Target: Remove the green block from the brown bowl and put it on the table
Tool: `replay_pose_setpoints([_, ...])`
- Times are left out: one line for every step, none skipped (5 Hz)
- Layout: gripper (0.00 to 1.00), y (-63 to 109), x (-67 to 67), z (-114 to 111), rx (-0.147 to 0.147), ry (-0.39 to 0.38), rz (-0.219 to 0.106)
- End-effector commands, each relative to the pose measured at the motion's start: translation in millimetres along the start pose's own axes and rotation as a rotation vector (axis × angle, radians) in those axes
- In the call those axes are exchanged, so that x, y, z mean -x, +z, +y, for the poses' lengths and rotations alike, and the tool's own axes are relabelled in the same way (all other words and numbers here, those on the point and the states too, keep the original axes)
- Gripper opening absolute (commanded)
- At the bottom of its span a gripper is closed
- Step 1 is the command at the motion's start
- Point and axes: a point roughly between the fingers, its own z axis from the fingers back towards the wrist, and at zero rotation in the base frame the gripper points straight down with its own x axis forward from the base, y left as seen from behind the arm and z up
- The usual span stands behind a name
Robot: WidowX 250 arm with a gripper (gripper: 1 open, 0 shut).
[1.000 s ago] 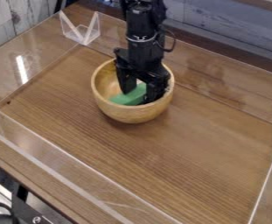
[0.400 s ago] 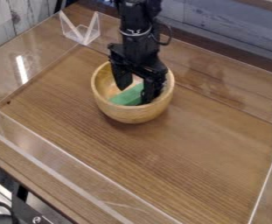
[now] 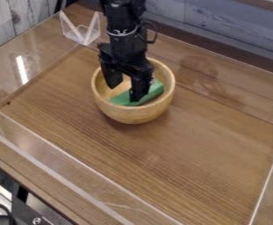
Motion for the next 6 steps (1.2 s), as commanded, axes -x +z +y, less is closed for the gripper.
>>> replay_pose_setpoints([1.0, -10.3, -2.0, -4, -0.008, -0.053, -0.019])
replay_pose_setpoints([0.0, -20.3, 2.6, -6, -0.006, -0.091, -0.02])
replay_pose_setpoints([0.0, 0.4, -2.6, -6, -0.006, -0.099, -0.048])
replay_pose_setpoints([0.0, 21.7, -7.8, -7, -0.008, -0.104, -0.076])
replay_pose_setpoints([0.0, 41.4, -5.0, -15, -0.03, -0.107, -0.127])
replay_pose_setpoints([0.0, 49.8, -2.7, -31, -0.044, -0.118, -0.159])
